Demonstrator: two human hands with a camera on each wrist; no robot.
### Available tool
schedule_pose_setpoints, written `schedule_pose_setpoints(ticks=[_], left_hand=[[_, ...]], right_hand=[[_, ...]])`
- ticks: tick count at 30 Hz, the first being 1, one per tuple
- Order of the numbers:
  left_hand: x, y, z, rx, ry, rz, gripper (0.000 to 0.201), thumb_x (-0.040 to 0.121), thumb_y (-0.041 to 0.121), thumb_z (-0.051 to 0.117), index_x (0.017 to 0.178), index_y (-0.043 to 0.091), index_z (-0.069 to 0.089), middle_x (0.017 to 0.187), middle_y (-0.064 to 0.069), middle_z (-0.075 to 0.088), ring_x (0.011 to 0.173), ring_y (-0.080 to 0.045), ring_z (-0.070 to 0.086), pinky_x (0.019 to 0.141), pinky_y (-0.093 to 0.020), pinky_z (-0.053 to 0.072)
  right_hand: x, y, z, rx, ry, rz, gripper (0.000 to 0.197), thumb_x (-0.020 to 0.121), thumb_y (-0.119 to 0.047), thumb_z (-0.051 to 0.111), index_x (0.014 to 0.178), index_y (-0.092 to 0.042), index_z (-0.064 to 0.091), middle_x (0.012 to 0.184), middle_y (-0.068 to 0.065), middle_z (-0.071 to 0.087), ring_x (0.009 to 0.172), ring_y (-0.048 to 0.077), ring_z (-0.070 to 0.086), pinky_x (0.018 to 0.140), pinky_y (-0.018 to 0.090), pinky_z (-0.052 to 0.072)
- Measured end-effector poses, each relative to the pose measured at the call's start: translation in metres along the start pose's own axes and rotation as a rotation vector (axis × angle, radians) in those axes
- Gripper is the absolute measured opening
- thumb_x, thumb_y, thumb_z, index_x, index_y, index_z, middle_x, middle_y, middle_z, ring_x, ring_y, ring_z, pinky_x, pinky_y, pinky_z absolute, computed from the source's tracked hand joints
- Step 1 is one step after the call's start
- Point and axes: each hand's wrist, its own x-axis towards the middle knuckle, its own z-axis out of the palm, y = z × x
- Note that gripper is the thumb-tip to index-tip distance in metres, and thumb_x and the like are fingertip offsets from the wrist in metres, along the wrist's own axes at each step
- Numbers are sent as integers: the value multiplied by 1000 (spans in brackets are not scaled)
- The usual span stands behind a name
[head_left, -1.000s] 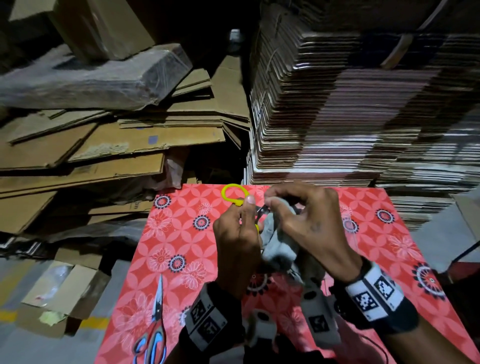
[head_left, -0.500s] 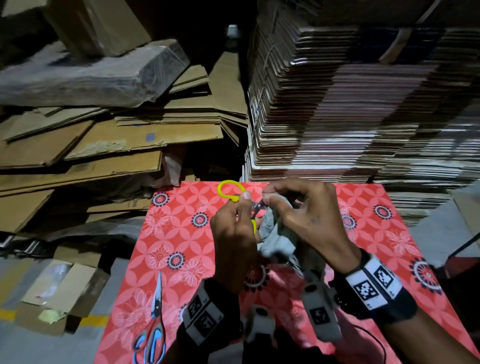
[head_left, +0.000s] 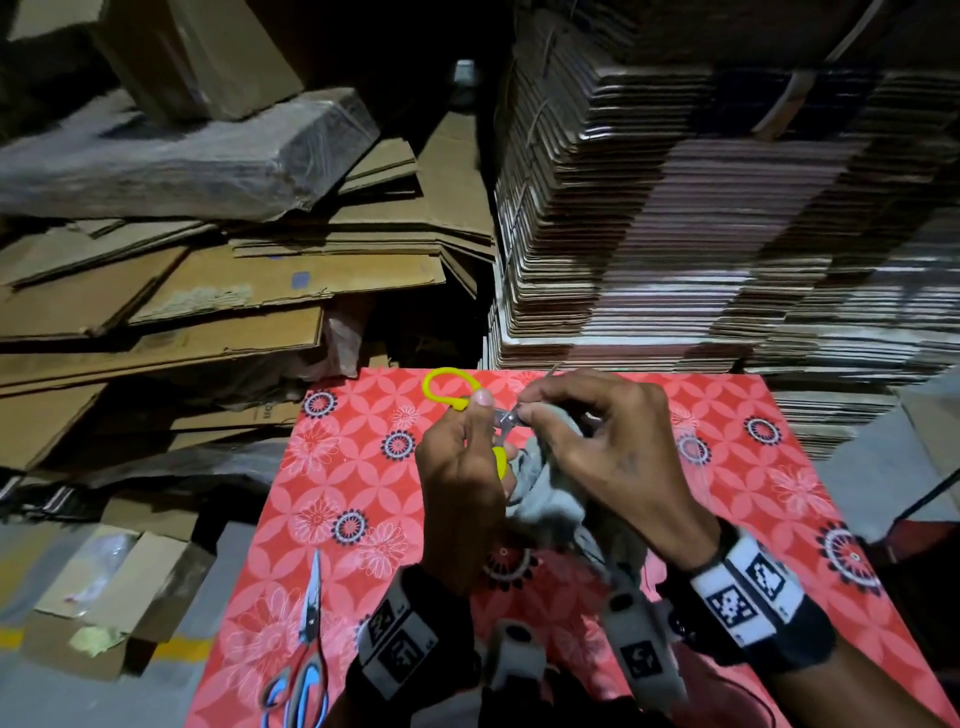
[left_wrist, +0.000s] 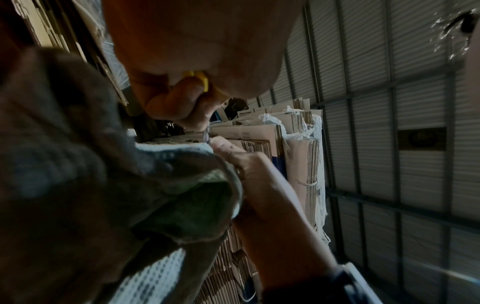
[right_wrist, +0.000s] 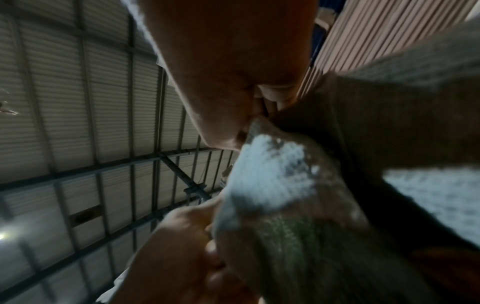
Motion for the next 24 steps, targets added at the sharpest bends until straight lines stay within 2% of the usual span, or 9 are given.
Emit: schedule_pose_setpoints(ticks=[4, 7, 9, 12, 15, 18, 20, 22, 24], left_hand=[[-3, 3, 0, -72, -43, -10, 50, 105, 43, 53, 76, 3, 48, 64, -20, 40, 45, -19, 43, 40, -23, 36], [-1, 2, -2, -46, -53, 14, 47, 108, 39, 50, 73, 9, 46, 57, -15, 43, 39, -15, 37, 43, -26, 32], [1, 5, -3, -47, -35, 15, 46, 110, 36, 48, 73, 9, 48, 53, -9, 46, 37, -16, 32, 41, -28, 27], [6, 4, -7, -57, -13, -14, 43, 111, 34, 46, 76, 8, 51, 57, -13, 51, 37, -16, 33, 41, -27, 28], [6, 5, -10, -92, 29, -18, 47, 111, 35, 47, 75, 4, 47, 56, -20, 47, 35, -15, 32, 42, -25, 26], [5, 9, -12, -157, 51, -40, 42, 110, 32, 46, 77, 6, 46, 54, -13, 48, 35, -11, 31, 38, -18, 27], [5, 11, -10, -163, 49, -32, 41, 111, 29, 44, 76, 8, 46, 54, -8, 50, 35, -11, 31, 37, -17, 26], [5, 14, -7, -139, 52, -1, 41, 110, 30, 45, 75, 8, 46, 56, -12, 49, 36, -13, 32, 38, -17, 26], [4, 16, -5, -134, 63, 5, 42, 110, 30, 46, 75, 5, 48, 60, -21, 46, 39, -14, 34, 37, -16, 29]], right_hand=[[10, 6, -10, -3, -50, -21, 10, 84, -11, 84, 86, -21, 84, 81, -15, 77, 75, 2, 72, 69, 19, 54], [23, 14, -19, 6, 3, 80, 9, 85, -12, 83, 83, -21, 83, 73, -15, 75, 69, 2, 70, 66, 24, 56], [27, 17, -20, 9, 30, 125, 9, 85, -13, 83, 83, -22, 83, 73, -15, 76, 67, 0, 69, 66, 19, 54], [29, 21, -19, 35, 97, 209, 15, 85, -16, 84, 83, -31, 81, 76, -18, 77, 73, -3, 71, 71, 16, 53], [27, 20, -20, 103, 168, 214, 21, 86, -16, 84, 83, -36, 79, 82, -20, 78, 80, 0, 74, 77, 20, 55], [19, 10, -23, 142, 183, 159, 16, 87, -14, 83, 91, -30, 81, 88, -17, 79, 85, 3, 75, 83, 28, 59], [12, 1, -20, 104, 159, 71, 16, 86, -12, 83, 95, -25, 83, 91, -15, 79, 89, 2, 75, 84, 25, 58], [8, -6, -11, -6, 112, -72, 15, 86, -9, 83, 96, -19, 84, 93, -11, 79, 88, 1, 73, 83, 19, 55], [5, -6, 3, -81, 86, -203, 13, 85, -5, 82, 95, -13, 83, 93, -5, 78, 87, 7, 72, 81, 20, 54]])
